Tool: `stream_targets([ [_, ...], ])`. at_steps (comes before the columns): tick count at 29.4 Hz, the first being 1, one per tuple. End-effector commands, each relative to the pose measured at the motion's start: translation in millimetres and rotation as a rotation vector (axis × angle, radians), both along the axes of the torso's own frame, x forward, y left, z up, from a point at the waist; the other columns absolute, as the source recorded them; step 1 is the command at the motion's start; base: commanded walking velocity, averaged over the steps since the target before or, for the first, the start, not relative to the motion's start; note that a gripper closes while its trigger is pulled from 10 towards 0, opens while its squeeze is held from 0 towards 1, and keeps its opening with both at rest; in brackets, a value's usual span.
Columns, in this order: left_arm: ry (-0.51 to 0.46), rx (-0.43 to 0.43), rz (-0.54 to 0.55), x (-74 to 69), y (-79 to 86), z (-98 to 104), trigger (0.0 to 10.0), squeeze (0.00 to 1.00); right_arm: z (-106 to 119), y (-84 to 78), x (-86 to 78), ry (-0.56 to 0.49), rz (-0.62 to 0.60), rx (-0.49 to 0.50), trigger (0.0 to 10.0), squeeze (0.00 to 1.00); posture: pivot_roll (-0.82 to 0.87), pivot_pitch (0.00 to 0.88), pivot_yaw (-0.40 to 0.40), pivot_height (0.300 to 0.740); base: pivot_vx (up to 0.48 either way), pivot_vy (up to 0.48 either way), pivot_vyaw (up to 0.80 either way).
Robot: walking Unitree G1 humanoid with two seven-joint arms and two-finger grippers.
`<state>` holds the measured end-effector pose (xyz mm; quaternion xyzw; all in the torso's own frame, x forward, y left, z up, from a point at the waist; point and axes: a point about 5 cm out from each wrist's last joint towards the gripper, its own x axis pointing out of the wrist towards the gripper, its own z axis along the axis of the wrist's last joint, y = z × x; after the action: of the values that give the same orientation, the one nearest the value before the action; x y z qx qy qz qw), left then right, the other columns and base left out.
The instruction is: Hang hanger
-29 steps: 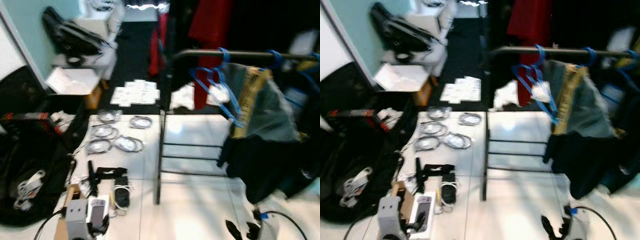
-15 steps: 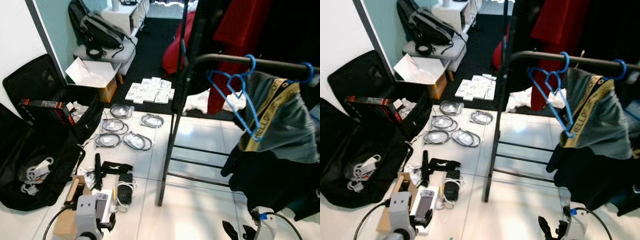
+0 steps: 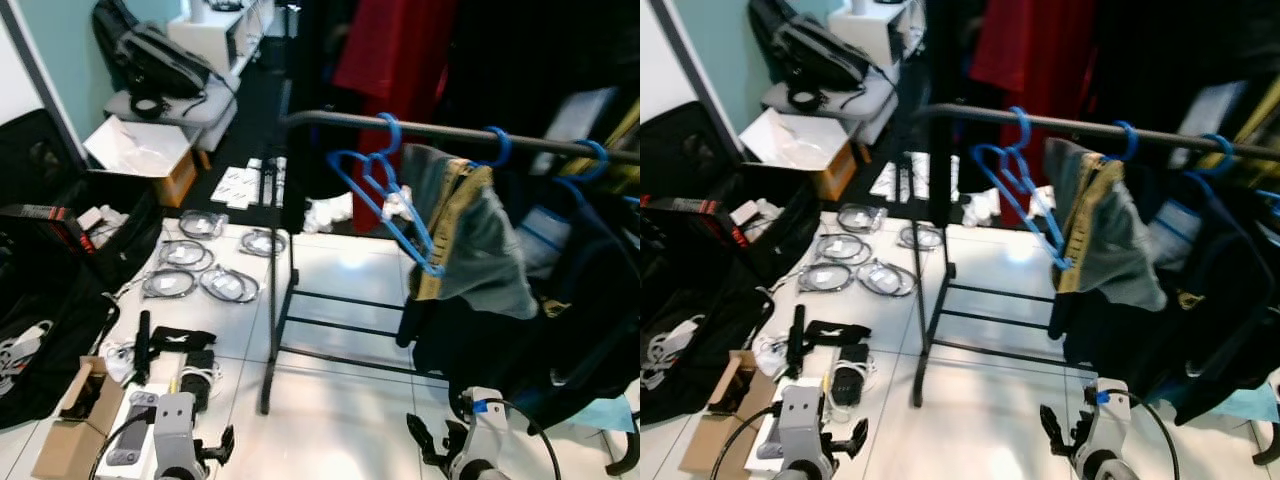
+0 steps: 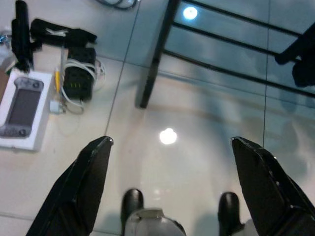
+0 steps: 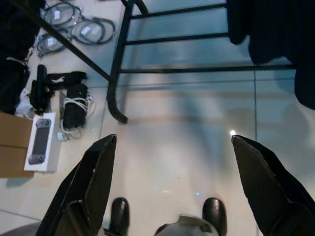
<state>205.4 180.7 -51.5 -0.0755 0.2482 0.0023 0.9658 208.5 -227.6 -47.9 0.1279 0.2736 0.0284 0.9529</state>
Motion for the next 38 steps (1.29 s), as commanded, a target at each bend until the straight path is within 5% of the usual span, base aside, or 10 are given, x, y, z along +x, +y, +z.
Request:
stream_targets([
  [1,0.025,0.002,-0.007,-6.5,-0.9,-4,10.0,0.00,-4,-0.7,-6.6,0.022,-0.002,-0.008,10.0,0.00,-0.01,0.131,-0.006,0.740,0.000,-0.480,0.00],
  [22,0.008,-0.012,-0.007,-2.7,-3.5,-3,10.0,0.00,0,4.9,-5.0,-0.052,0.053,-0.022,10.0,0.00,-0.03,0.159,0.004,0.740,0.000,-0.271,0.00],
  [26,0.002,-0.022,-0.002,-1.7,-2.8,-3,10.0,0.00,23,-7.7,16.0,-0.158,0.090,-0.029,10.0,0.00,-0.04,0.167,0.010,0.740,0.000,0.000,0.00],
  [28,0.000,-0.021,-0.003,-0.7,-3.0,-2,10.0,0.00,43,-40.3,20.2,-0.204,0.147,-0.050,10.0,0.00,-0.05,0.179,0.012,0.740,0.000,0.000,0.00],
  [29,0.000,-0.021,-0.003,-0.7,-3.0,-2,10.0,0.00,43,-40.3,20.2,-0.204,0.147,-0.050,10.0,0.00,-0.05,0.179,0.012,0.740,0.000,0.000,0.00],
  [30,0.004,-0.014,-0.016,0.2,-3.2,-2,10.0,0.00,94,-54.3,25.0,-0.350,0.249,-0.040,10.0,0.00,-0.07,0.188,0.014,0.740,0.000,-0.270,0.00],
  [31,0.006,-0.008,-0.022,0.5,-3.1,-2,10.0,0.00,113,-47.4,22.9,-0.396,0.303,-0.019,10.0,0.00,-0.07,0.188,0.014,0.740,0.000,-0.480,0.00],
  [38,0.007,-0.005,-0.027,1.0,-3.4,-2,10.0,0.00,134,-36.7,17.6,-0.436,0.391,0.020,10.0,0.00,-0.08,0.188,0.014,0.740,0.000,-0.480,0.00],
])
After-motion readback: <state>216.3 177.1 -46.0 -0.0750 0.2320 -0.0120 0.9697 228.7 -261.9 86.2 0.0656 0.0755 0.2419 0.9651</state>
